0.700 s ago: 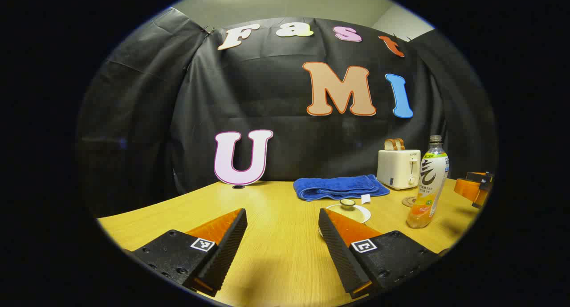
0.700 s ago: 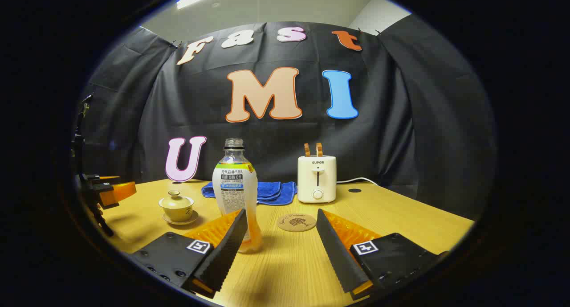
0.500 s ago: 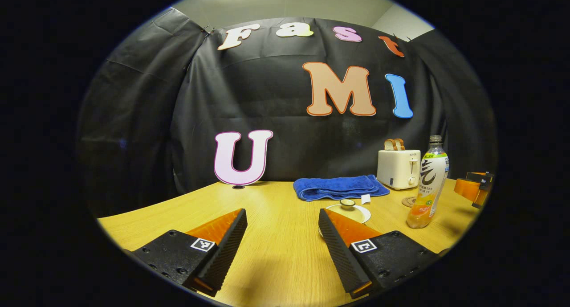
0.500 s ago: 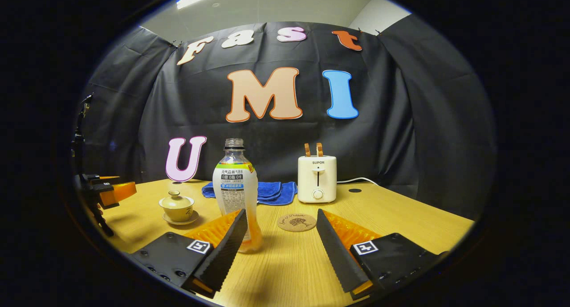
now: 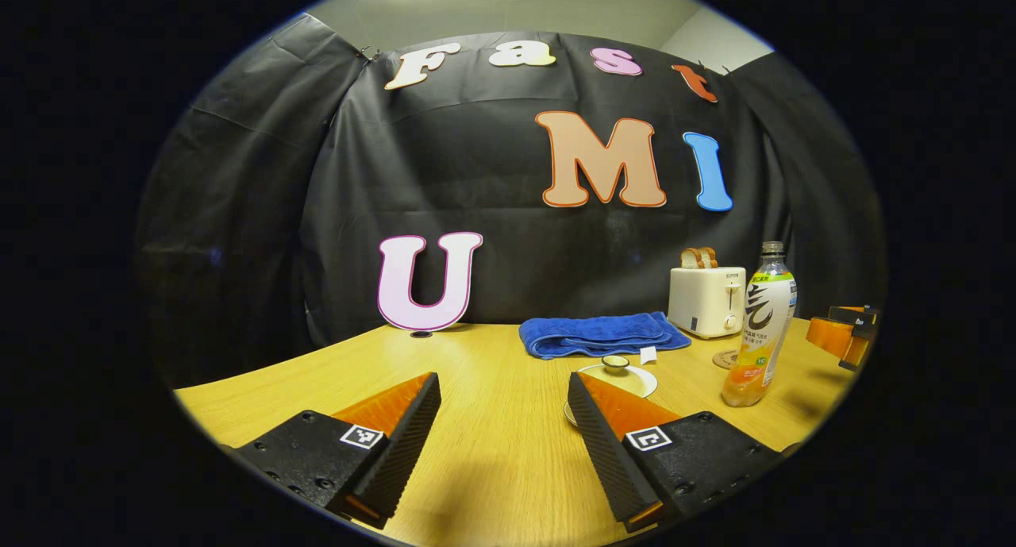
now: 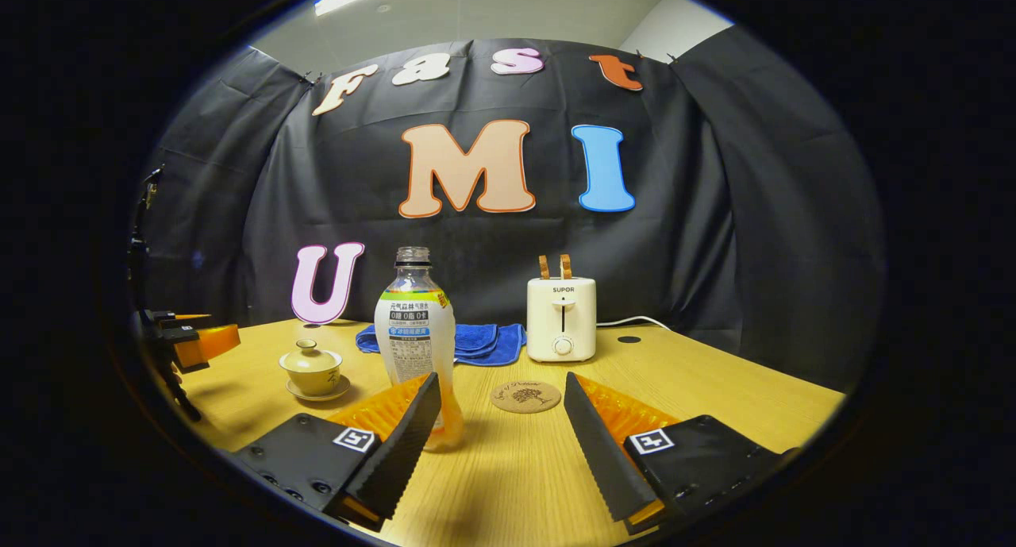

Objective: Open the teacup lid with one hand, grasp the water bottle and pour water into the teacup with the other hand; after pouring, place the water bottle on the coaster and then close the teacup lid.

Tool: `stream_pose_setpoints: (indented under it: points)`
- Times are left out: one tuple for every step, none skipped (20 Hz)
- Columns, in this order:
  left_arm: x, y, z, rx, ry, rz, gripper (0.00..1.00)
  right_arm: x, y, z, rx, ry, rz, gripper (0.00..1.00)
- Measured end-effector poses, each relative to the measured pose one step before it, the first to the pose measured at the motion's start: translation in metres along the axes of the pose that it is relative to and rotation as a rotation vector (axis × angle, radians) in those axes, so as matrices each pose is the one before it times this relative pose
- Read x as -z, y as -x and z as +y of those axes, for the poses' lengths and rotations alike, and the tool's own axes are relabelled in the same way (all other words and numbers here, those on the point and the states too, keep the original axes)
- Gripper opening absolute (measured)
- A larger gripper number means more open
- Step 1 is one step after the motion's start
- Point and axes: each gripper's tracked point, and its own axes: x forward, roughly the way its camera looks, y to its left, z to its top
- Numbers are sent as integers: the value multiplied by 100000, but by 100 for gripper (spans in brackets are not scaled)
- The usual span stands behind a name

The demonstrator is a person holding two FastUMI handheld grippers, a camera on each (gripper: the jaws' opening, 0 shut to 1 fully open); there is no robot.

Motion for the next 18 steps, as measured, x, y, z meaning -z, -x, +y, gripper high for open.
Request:
stream_pose_setpoints:
  points:
    - [-39,-2,10,-22,-79,-45,95,-49,-36,-45,231,-8,-42,100]
    - [47,0,-13,-13,-67,44,94,26,16,-3,5,14,10,99]
    - [-108,74,42,7,38,-73,94,-29,4,15,-6,-11,-3,99]
    - [85,-103,26,1,54,84,94,-36,17,2,-13,-9,2,99]
    - [13,-68,-22,111,22,104,94,-8,-46,-13,-15,2,5,95]
    - [-17,65,-139,413,51,-105,95,24,-7,2,-18,7,-4,100]
    - [-34,-56,-131,595,-35,-55,94,-33,12,4,4,1,-8,100]
    - [72,3,-111,704,-55,-25,95,56,57,-31,-20,0,20,100]
    - [22,-67,-223,982,153,-93,94,-24,5,-9,-7,12,-12,95]
    - [-46,-27,-222,1010,47,-122,94,-28,-40,-15,-2,-14,33,95]
    - [1,-249,-280,1412,79,-45,94,24,71,-21,3,23,-25,95]
    - [-54,-288,-490,2170,6,11,94,16,-72,-1,2,-11,17,95]
    - [195,-239,-531,2396,-47,190,94,-63,-40,-29,33,14,-19,95]
    - [-63,-313,-530,2236,78,-80,94,71,48,10,68,-7,11,95]
    - [-51,-305,-417,2324,40,-98,94,-19,-61,-17,17,-2,-20,95]
    - [8,-504,-687,2935,106,-82,94,-39,-58,-27,-2,-11,41,96]
    - [25,-357,-375,2172,-11,57,94,38,35,19,0,17,-26,98]
    - [24,-306,-367,1926,14,160,94,-51,19,4,1,-29,23,99]
